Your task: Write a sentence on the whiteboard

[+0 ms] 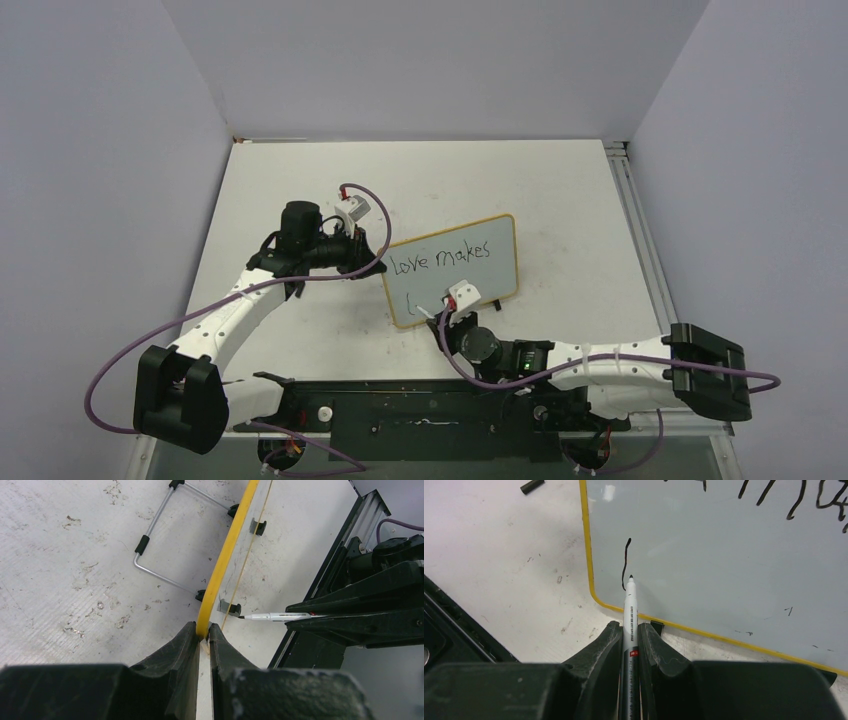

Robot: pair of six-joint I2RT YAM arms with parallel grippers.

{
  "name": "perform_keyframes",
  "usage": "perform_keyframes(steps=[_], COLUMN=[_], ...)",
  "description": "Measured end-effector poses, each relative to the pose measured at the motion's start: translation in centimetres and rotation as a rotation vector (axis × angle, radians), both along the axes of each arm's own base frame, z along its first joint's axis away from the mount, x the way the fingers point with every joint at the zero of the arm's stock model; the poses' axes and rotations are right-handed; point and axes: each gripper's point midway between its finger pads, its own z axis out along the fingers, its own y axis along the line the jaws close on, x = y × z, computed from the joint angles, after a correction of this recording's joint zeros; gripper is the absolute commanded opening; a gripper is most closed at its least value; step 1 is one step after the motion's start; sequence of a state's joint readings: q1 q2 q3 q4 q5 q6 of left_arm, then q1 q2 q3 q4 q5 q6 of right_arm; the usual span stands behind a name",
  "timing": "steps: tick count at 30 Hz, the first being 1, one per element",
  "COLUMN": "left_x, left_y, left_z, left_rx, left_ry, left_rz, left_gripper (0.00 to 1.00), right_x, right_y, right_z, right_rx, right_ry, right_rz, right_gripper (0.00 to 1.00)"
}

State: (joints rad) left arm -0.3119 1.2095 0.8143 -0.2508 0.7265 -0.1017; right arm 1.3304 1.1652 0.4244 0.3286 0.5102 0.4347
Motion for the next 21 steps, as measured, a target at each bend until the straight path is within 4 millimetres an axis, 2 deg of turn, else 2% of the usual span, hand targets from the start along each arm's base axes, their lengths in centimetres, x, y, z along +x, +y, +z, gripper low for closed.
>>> perform_keyframes(steps=[5, 21], left_x=[0.0, 0.0], left_y=[0.0, 0.0], left_z=[0.0, 0.0], left_rx=[0.000, 0.000], left_ry=[0.000, 0.000], left_rz=[0.000, 0.000], left_gripper=[0.00, 0.00], right_x=[0.4, 0.7], right_y=[-0.3, -0.3], right_z=[0.7, -1.0], right_rx=[0.001, -0.074], right_ry=[-0.030, -0.046], right_rz=[-0.016, -0.012], right_gripper=[0.05, 0.05])
